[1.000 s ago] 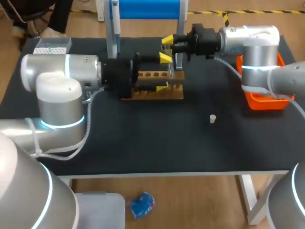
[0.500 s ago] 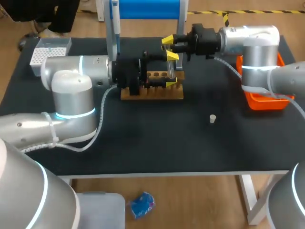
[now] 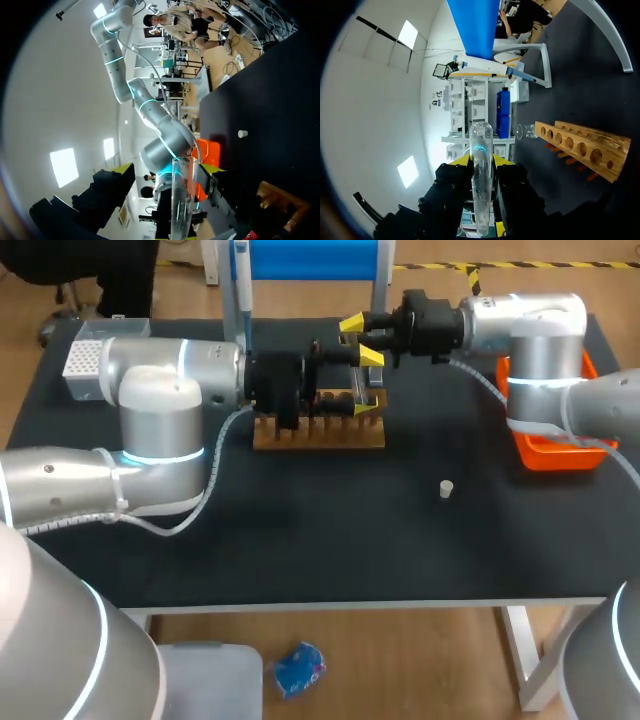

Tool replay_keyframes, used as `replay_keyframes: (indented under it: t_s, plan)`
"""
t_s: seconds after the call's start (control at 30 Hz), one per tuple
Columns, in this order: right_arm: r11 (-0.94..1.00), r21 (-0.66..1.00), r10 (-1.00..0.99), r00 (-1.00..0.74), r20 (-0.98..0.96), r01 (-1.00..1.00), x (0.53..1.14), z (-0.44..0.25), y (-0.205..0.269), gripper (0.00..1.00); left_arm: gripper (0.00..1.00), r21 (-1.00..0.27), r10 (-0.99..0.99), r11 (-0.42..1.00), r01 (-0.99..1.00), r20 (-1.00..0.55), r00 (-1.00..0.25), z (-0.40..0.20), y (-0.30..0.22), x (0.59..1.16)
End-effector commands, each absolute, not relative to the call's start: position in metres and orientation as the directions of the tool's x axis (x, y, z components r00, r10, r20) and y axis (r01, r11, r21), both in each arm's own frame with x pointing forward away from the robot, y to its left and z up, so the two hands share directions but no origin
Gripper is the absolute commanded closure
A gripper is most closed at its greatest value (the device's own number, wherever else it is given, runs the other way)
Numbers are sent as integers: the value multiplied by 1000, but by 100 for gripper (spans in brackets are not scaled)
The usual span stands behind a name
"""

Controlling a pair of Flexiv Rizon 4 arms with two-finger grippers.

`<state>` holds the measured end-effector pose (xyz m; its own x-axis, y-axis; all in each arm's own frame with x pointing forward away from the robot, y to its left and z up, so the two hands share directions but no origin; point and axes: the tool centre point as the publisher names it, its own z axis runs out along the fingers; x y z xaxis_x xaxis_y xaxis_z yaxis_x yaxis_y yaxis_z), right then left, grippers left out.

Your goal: Invert the test tube, pick up the pipette, mount the tip to pipette, aspirate from beaker and dispense into the tube, eject the tip, return the pipette, and cap with the stopper.

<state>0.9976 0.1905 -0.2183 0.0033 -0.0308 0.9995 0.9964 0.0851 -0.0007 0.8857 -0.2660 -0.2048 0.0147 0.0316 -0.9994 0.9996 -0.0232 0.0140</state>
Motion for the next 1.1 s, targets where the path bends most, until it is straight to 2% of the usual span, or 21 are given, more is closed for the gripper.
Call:
replay_keyframes:
  t_s: [0.03, 0.1, 0.17, 0.63, 0.67, 0.7, 1.1]
  plan:
    - [84, 0, -28, 2, 1000, 996, 997, -217, 190, 100, 87, 12, 31, -14, 1000, -999, 12, -206, -262, 884]
    - [84, 0, -28, 2, 1000, 996, 997, -217, 190, 100, 84, 11, 32, -11, 1000, -999, 11, -206, -261, 883]
    - [84, 0, -28, 2, 1000, 996, 997, -217, 190, 100, 100, 9, 31, -5, 1000, -999, 9, -206, -260, 882]
    - [84, 0, -28, 2, 1000, 996, 997, -217, 190, 100, 100, -8, 52, -3, 1000, -999, -7, -208, -261, 881]
    - [84, 0, -28, 2, 1000, 996, 997, -217, 190, 23, 100, -8, 52, -3, 1000, -999, -7, -208, -261, 881]
    - [84, 0, -28, 2, 1000, 996, 997, -217, 190, 0, 100, -8, 52, -3, 1000, -999, -7, -208, -261, 881]
    - [84, 0, -28, 2, 1000, 996, 997, -217, 190, 0, 100, -8, 52, -3, 1000, -999, -7, -208, -261, 881]
